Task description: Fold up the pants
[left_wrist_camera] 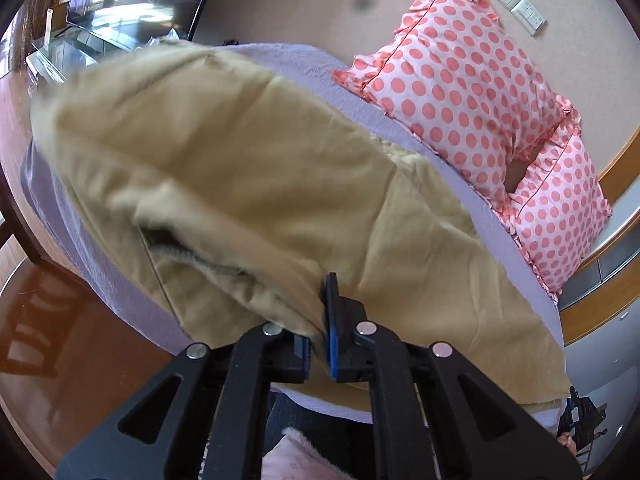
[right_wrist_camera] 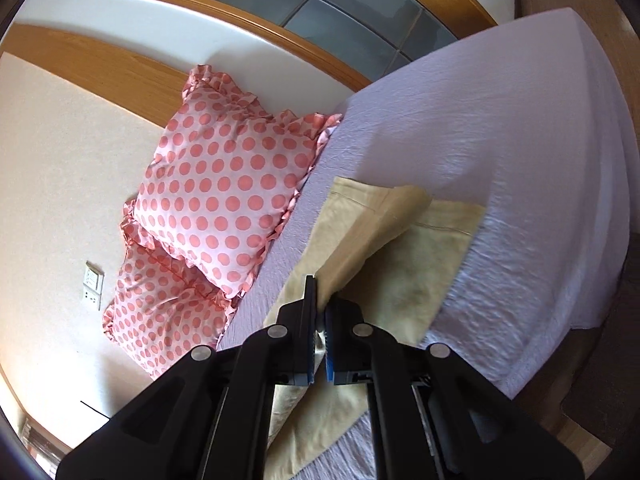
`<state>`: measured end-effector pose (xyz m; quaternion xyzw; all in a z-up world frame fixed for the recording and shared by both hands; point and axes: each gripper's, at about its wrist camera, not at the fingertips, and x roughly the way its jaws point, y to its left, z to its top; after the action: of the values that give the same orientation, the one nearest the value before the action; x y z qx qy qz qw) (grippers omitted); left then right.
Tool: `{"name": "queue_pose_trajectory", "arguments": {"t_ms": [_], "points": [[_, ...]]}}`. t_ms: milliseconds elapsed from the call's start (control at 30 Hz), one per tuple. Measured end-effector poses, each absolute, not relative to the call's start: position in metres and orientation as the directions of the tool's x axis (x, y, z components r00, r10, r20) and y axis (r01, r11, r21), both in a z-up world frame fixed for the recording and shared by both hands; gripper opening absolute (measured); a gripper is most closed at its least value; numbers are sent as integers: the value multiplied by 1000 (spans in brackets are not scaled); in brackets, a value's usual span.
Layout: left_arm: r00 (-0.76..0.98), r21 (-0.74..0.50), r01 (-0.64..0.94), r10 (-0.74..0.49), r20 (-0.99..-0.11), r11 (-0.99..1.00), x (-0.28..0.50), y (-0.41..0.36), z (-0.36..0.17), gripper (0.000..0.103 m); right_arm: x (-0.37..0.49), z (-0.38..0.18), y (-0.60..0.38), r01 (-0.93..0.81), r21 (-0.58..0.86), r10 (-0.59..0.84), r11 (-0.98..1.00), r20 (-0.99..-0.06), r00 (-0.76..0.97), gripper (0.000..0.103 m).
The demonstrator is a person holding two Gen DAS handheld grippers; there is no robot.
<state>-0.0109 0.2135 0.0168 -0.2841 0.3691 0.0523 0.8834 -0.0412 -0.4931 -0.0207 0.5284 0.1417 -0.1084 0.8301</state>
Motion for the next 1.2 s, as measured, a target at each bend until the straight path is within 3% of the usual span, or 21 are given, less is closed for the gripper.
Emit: {"name": "queue_pose_trajectory", "arguments": {"t_ms": [333, 367, 433, 467, 500, 700, 767, 833, 867, 900, 967, 1000, 1200], "points": [[732, -478, -278, -139, -667, 833, -24, 216, 14, 15, -51, -32, -492, 400, 803, -46, 441, -425, 904, 6], [733, -478, -273, -141, -665, 835, -25, 216, 15, 16, -52, -30, -491, 416, 793, -54, 446, -440, 896, 11], [738, -474, -267, -139, -661, 839, -29, 217, 17, 24, -60, -23, -489, 459, 759, -115, 462, -462, 880, 33], [741, -469, -268, -131, -658, 842, -33, 217, 18, 27, -65, -19, -488, 481, 738, -159, 473, -465, 871, 51], [745, -462, -272, -119, -656, 844, -38, 219, 19, 31, -70, -16, -488, 503, 717, -206, 483, -466, 861, 55], [748, -466, -309, -91, -658, 829, -62, 231, 9, 39, -67, -19, -487, 524, 664, -241, 534, -475, 846, 51], [754, -489, -317, -96, -649, 812, -69, 237, 3, 40, -59, -24, -484, 482, 686, -183, 545, -464, 867, 38], [765, -516, -321, -104, -636, 794, -76, 243, -1, 41, -54, -27, -478, 458, 684, -168, 568, -449, 878, 33], [768, -525, -322, -106, -631, 788, -78, 245, -3, 41, -50, -28, -476, 450, 676, -157, 584, -450, 879, 17], [772, -533, -322, -109, -626, 783, -80, 247, -4, 41, -46, -30, -474, 441, 669, -147, 599, -449, 881, 11], [785, -552, -318, -112, -609, 771, -84, 250, -5, 42, -45, -28, -470, 456, 643, -168, 616, -458, 873, 11], [796, -563, -313, -112, -595, 765, -86, 252, -5, 43, -46, -27, -470, 450, 640, -169, 623, -452, 876, 5], [839, -611, -311, -91, -536, 728, -98, 264, -5, 59, -17, 20, -441, 258, 632, -58, 731, -318, 946, 5]]}}
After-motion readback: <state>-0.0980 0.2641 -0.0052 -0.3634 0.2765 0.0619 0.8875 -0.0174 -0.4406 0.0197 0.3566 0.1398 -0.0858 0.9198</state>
